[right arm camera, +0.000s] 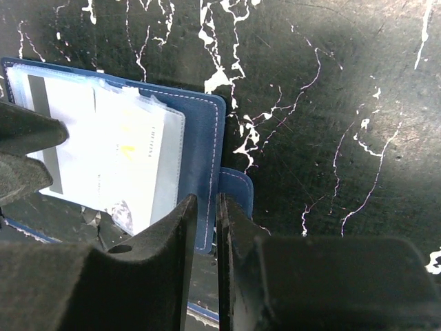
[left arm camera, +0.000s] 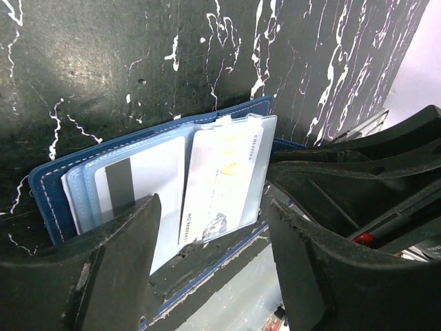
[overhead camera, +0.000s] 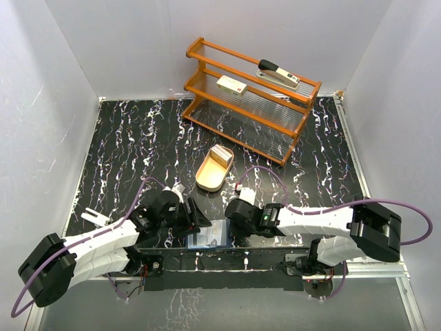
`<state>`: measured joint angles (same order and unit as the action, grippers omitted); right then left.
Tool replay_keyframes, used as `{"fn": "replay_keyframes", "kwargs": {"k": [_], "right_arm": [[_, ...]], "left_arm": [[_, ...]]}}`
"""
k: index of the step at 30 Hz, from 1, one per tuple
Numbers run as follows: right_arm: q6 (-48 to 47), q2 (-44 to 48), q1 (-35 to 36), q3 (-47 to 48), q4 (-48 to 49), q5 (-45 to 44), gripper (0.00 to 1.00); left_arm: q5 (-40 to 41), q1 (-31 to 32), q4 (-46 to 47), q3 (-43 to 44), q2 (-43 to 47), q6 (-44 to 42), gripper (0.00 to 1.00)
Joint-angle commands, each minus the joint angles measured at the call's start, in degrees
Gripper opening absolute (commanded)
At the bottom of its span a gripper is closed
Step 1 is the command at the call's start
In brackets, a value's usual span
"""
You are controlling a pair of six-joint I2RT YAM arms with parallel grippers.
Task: Put the credit cards into the card holder
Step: Insert the credit card into the card holder.
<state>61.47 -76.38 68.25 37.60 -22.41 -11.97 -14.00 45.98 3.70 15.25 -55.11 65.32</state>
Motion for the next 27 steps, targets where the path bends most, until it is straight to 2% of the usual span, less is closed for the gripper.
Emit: {"fn": "replay_keyframes", "kwargs": {"k": [1, 7, 13, 27], "right_arm": [[1.0, -1.0, 0.4, -0.4, 2.5, -0.3, 0.15], [2.2, -1.6, 0.4, -1.3, 3.5, 0.2, 0.15], [2.3, -2.1, 0.6, -1.5, 4.4, 0.1, 0.15], [2.6, -3.8, 1.1, -1.3, 6.5, 0.8, 0.14]], "left_arm": [[-2.7, 0.3, 1.1, -0.5, -1.3, 0.1, 0.65], [-2.5, 0.3, -1.4, 1.3, -2.3, -2.5, 0.67], [-3.0, 0.3, 1.1, 0.0, -2.9, -1.5, 0.68], [-3.9, 0.8, 8.8, -3.1, -4.1, 7.7, 0.68]]}}
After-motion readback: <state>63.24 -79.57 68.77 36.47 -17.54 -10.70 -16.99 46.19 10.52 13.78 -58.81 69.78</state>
